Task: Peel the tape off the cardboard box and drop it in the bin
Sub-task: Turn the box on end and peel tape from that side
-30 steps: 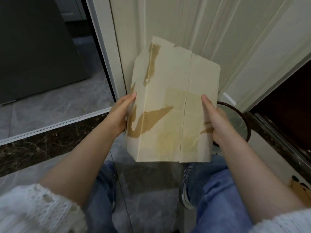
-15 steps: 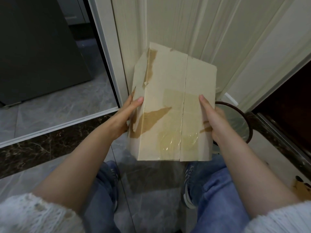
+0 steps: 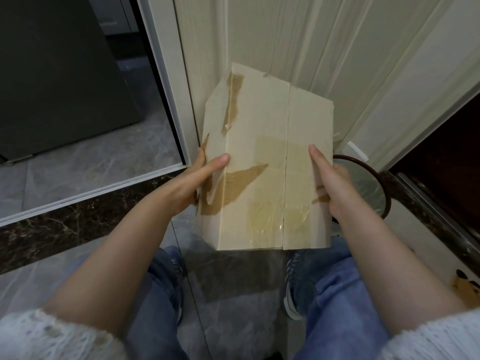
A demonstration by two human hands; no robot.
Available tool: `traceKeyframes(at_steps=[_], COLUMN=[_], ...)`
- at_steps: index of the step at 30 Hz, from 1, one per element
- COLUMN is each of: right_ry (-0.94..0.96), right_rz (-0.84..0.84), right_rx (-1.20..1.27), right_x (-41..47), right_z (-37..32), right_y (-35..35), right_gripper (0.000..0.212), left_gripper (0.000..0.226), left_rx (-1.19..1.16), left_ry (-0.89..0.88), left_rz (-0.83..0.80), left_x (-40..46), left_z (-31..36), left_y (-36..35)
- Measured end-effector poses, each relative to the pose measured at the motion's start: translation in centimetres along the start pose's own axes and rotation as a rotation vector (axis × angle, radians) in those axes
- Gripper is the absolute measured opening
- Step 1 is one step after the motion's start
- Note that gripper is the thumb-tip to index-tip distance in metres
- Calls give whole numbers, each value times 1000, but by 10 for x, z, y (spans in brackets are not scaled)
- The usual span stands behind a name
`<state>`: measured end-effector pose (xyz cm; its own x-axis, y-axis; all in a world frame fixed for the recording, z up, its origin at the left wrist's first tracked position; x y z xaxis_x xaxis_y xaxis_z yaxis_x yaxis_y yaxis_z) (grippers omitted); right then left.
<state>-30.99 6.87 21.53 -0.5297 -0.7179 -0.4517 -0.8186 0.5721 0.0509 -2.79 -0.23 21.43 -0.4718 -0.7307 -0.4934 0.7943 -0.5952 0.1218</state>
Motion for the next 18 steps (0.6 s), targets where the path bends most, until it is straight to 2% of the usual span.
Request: traceKeyframes(at_steps=[4, 8, 11, 14, 18], right_ry=[-4, 21, 38, 36, 10], right_rz=[-11, -14, -21, -27, -71], right_rx=[-2, -2, -8, -31, -67], right_x=[0, -2, -1, 1, 5], right_z=[-3, -7, -7, -5, -2], right_y=[0, 0, -3, -5, -13], right_gripper=[72, 55, 60, 67, 82], left_gripper=[144, 147, 150, 141, 128], left_rx=[55, 40, 33, 17, -62], left_ry=[-41, -75, -34, -40, -92], left_rz=[11, 55, 70, 74, 173], left_x=[1, 3, 3, 1, -1], left_z=[4, 5, 3, 1, -1], left_y=[-1, -4, -6, -2, 7])
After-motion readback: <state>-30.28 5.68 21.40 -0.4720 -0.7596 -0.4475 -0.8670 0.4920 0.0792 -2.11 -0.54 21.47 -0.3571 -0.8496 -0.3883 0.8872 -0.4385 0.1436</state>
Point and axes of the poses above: each hand's wrist, its own x-axis towards the middle knuckle, its own y-axis out of the back of the hand, z = x × y, the point moved 6 cm from there along x, towards the middle knuckle, and after that the axes turned 8 degrees about x, right-handed, at the moved point
